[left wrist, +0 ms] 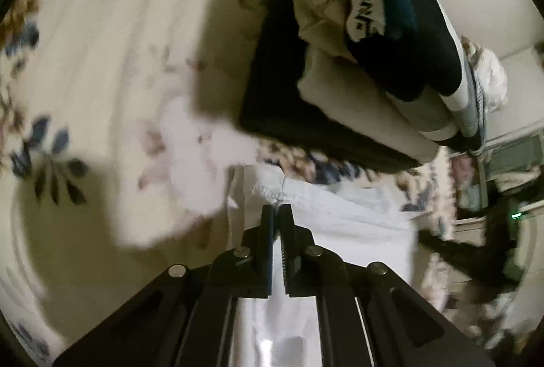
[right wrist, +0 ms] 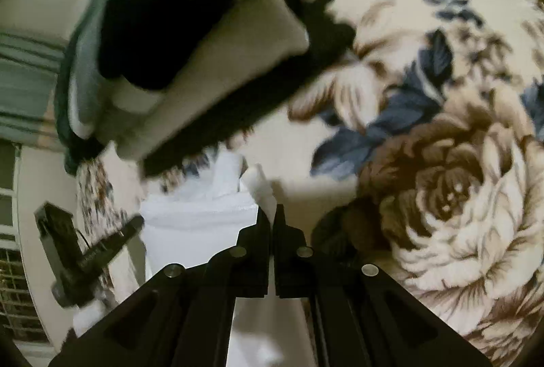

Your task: Fold small clothes

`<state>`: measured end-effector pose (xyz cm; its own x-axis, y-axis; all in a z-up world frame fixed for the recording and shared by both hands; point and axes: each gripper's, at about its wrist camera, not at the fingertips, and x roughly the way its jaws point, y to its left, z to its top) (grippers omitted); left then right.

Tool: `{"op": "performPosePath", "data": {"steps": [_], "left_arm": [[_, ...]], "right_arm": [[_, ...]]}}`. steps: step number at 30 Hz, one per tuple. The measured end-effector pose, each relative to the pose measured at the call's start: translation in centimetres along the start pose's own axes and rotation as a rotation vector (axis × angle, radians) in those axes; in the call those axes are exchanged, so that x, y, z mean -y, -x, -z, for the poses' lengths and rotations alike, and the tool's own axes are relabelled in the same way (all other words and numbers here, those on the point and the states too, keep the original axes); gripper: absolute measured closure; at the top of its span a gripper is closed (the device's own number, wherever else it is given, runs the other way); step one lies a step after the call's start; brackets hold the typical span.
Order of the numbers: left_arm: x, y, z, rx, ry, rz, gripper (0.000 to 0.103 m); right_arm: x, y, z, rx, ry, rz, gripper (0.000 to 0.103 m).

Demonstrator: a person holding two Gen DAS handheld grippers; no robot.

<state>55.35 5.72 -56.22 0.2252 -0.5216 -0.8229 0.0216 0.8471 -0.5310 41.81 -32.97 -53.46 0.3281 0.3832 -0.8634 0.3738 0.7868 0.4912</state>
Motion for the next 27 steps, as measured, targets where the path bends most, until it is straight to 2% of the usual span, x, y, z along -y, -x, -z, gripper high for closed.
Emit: {"op": "performPosePath", "data": {"steps": [1, 2, 3, 4, 5, 6, 10, 13, 14, 15, 16, 17, 19, 23, 27], "left_arm": [[-0.1, 0.4, 0.4, -0.011, 0.006, 0.001, 0.095], [-0.1, 1.0, 0.9, -0.017, 0.004, -0.001, 0.084], [-0.3, 1.9, 1.8, -0.011, 0.005, 0.011, 0.079], [-0.7, 2.9, 3.1, -0.002, 0.021, 0.033, 0.076], [-1.1, 3.6, 4.4, -0.003, 0.042, 0.049, 0.069], [-1.5, 4.0, 5.4, -0.005, 0.059, 0.056, 0.065], [-3.3, 4.3, 10.6, -0.061, 0.146, 0.078, 0.064], [-4.1, 2.9, 13.6, -0.089, 0.217, 0.104, 0.064], [-4.1, 2.7, 14.3, -0.062, 0.229, 0.108, 0.067], [-4.0, 2.8, 14.5, -0.037, 0.228, 0.099, 0.075], [-3.9, 3.0, 14.6, -0.022, 0.227, 0.091, 0.094], [-3.7, 3.3, 14.5, -0.010, 0.232, 0.089, 0.094], [-3.5, 4.2, 14.4, 0.021, 0.223, 0.077, 0.098], [-4.4, 5.0, 14.1, 0.017, 0.203, 0.032, 0.100], [-6.0, 5.0, 14.2, -0.022, 0.219, 0.026, 0.100]], "right_arm": [[0.2, -0.2, 0.2, -0.029, -0.009, 0.000, 0.098], [0.6, 0.2, 0.7, -0.039, -0.016, -0.009, 0.093], [1.0, 0.8, 1.5, -0.050, -0.015, -0.024, 0.078], [1.5, 1.2, 2.4, -0.061, -0.016, -0.036, 0.069], [2.1, 1.8, 3.6, -0.075, -0.020, -0.053, 0.057], [2.7, 2.1, 4.9, -0.093, -0.026, -0.073, 0.055], [4.3, 1.1, 10.7, -0.221, -0.021, -0.111, 0.055], [4.7, -0.8, 13.1, -0.271, -0.029, -0.136, 0.055], [4.7, -1.3, 13.5, -0.272, -0.028, -0.143, 0.055], [4.6, -1.6, 13.8, -0.262, -0.028, -0.146, 0.069], [4.5, -1.7, 13.9, -0.249, -0.027, -0.148, 0.084], [4.4, -1.8, 14.0, -0.242, -0.028, -0.137, 0.099], [4.1, -1.0, 14.1, -0.211, -0.032, -0.126, 0.100], [3.7, 1.4, 14.3, -0.156, 0.021, -0.021, 0.101], [5.1, 1.1, 14.3, -0.178, 0.015, 0.035, 0.101]]}}
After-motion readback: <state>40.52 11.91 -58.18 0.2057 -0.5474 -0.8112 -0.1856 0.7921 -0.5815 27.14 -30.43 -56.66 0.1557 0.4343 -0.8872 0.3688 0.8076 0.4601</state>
